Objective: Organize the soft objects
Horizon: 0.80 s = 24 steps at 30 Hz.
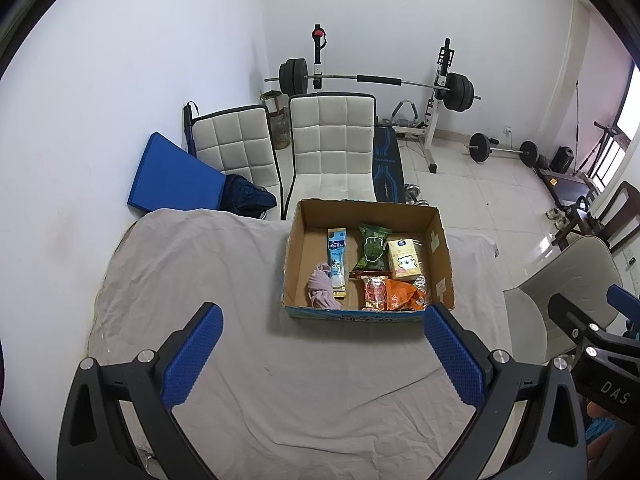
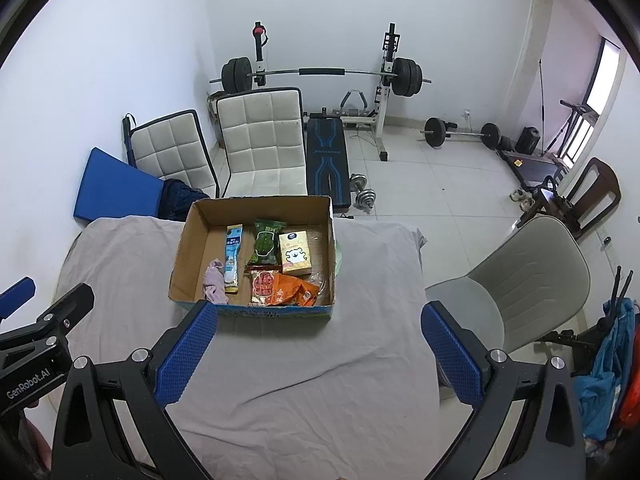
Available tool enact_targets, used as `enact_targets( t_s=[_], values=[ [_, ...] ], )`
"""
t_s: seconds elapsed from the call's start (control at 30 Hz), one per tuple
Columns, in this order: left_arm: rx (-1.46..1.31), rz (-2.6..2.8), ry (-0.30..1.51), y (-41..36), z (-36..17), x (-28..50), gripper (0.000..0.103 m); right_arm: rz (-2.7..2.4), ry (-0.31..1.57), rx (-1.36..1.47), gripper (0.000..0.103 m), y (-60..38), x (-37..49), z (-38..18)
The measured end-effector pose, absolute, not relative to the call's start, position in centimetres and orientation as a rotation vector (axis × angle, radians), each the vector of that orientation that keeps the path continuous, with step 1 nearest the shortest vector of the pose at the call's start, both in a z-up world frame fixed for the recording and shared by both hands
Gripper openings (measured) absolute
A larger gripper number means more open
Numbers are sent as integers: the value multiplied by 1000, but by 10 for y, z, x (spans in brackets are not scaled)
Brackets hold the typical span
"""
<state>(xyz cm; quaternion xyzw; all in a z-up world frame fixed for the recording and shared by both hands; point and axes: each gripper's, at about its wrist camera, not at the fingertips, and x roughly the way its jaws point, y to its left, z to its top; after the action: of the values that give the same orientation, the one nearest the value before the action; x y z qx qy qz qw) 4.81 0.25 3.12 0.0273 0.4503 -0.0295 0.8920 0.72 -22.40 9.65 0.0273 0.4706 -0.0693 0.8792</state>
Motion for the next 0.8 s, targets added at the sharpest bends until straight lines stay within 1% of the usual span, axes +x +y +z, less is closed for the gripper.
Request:
enact_targets(
  t_s=[0.8],
  values=[
    [57,-77,922,5,39,41,103,-172,958,56,103,-216,-11,107]
  ],
)
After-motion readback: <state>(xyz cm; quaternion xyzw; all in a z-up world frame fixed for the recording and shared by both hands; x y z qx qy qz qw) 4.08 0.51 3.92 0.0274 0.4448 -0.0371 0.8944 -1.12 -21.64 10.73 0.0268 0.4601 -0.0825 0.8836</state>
